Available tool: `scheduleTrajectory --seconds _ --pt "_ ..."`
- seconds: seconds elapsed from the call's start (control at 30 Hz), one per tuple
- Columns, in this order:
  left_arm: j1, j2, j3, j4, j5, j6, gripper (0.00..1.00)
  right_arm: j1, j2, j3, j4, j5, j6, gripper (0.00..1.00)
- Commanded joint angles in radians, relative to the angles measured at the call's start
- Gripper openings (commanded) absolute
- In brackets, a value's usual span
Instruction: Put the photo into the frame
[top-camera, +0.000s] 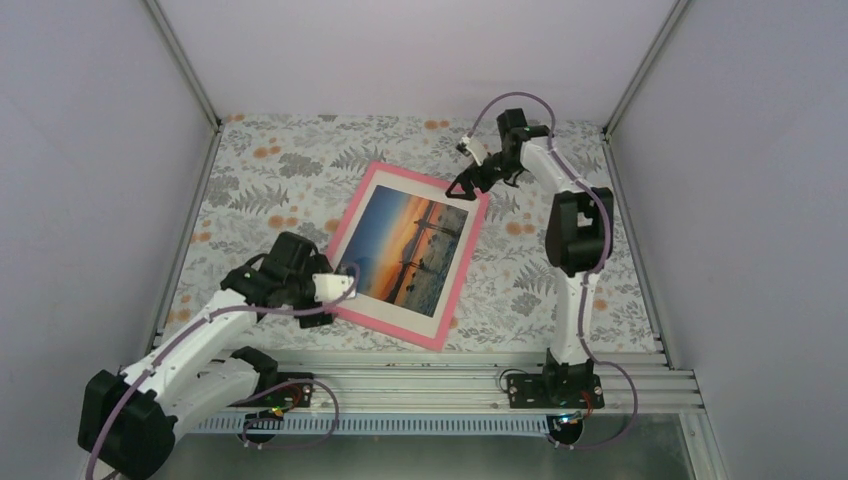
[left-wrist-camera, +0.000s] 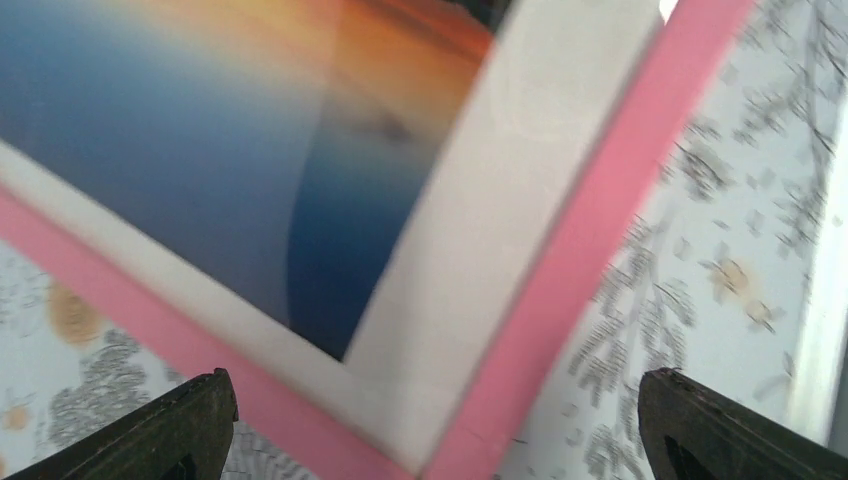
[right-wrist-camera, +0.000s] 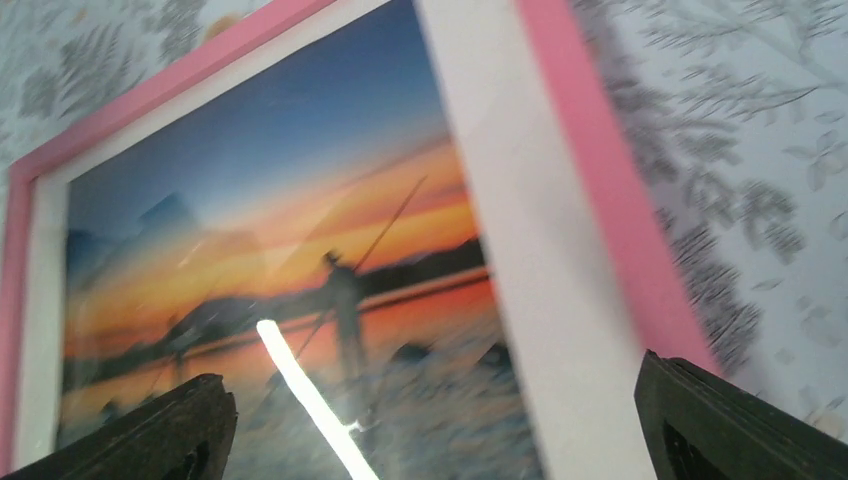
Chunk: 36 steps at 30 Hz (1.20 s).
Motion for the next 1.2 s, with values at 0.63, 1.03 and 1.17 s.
scheduleTrajectory --seconds 0.63,1.03,1.17 --pt "-0.146 0.033 -0.169 0.303 -0.428 -0.003 1.0 -0.017 0.213 0.003 0.131 0.062 0.135 0.98" --pt "0.032 0.302 -0.018 0.428 -0.41 -0.132 1.0 -0.112 -0.028 -0.345 0.045 0.05 0.014 0.97" --pt "0.071 0.422 0.08 0.448 -0.373 -0.196 1.0 -0.122 -0.106 -0.458 0.0 0.032 -0.035 0.97"
